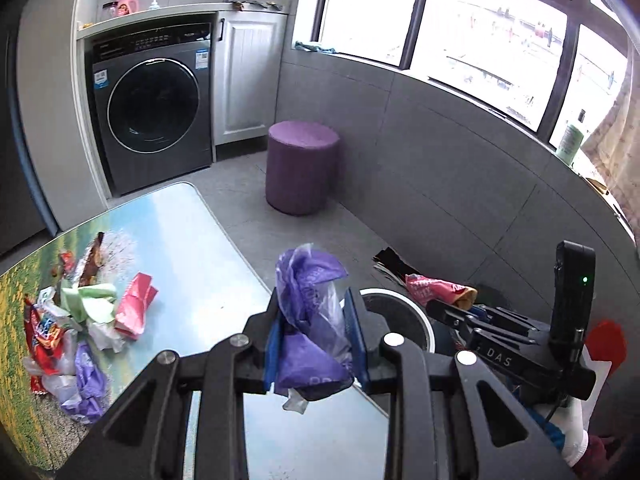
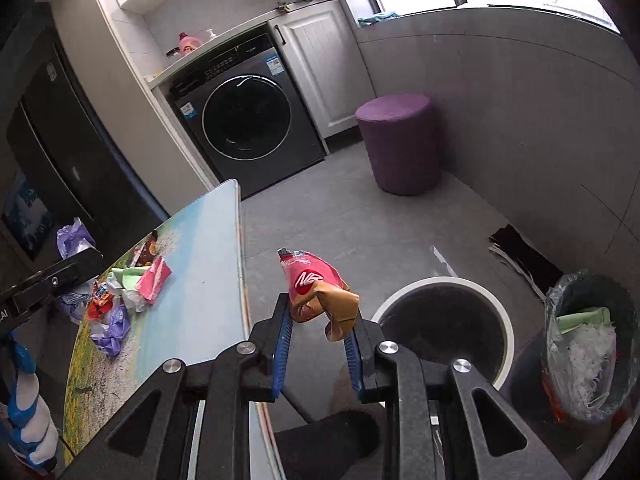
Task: Collect trash
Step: 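Carry both items over the trash bin and open both grippers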
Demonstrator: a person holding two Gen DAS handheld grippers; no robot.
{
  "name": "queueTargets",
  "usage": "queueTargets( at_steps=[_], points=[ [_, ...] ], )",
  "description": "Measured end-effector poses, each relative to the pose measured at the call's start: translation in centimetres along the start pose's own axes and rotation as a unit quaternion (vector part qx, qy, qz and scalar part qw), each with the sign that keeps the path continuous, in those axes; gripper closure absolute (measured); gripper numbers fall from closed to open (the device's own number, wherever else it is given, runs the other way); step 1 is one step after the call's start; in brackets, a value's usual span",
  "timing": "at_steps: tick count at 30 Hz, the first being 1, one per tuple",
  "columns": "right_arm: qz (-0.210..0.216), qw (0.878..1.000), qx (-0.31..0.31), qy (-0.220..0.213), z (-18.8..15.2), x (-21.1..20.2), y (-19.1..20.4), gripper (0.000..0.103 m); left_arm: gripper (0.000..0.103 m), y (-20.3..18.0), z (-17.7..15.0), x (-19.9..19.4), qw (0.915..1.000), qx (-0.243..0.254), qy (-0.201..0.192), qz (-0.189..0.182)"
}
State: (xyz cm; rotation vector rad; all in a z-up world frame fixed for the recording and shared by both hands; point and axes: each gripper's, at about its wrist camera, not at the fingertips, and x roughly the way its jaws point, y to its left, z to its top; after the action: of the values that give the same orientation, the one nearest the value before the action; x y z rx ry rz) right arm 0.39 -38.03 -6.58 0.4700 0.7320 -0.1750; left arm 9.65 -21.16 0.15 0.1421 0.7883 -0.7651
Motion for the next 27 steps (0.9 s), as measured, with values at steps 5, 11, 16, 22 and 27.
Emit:
queueTargets(
  at_steps=[5, 11, 16, 22, 27],
  points=[
    [-0.059, 0.997, 0.033, 0.022, 0.1, 2.3, -5.4, 0.080, 0.074, -4.7, 1.7, 6.2, 0.9988, 0.027, 0.035, -0.018],
    [-0.087, 0.994, 0.045, 0.046, -0.2, 4.8, -9.2, 0.077, 0.073, -7.9, 2.3, 12.4, 0.9960, 0.021, 0.073, -0.049],
    [-0.102, 0.992, 0.050, 0.060, -0.3, 6.0, -11.1, 0.072, 0.058, -8.8, 2.4, 15.7, 0.9934, 0.003, 0.095, -0.065],
    [-0.120, 0.991, 0.038, 0.054, -0.3, 5.6, -11.1, 0.053, 0.056, -8.8, 2.2, 15.8, 0.9936, 0.002, 0.093, -0.063],
    [-0.122, 0.992, 0.019, 0.035, 0.0, 4.0, -9.4, 0.053, 0.056, -7.9, 2.2, 12.9, 0.9980, 0.005, 0.056, -0.029]
  ],
)
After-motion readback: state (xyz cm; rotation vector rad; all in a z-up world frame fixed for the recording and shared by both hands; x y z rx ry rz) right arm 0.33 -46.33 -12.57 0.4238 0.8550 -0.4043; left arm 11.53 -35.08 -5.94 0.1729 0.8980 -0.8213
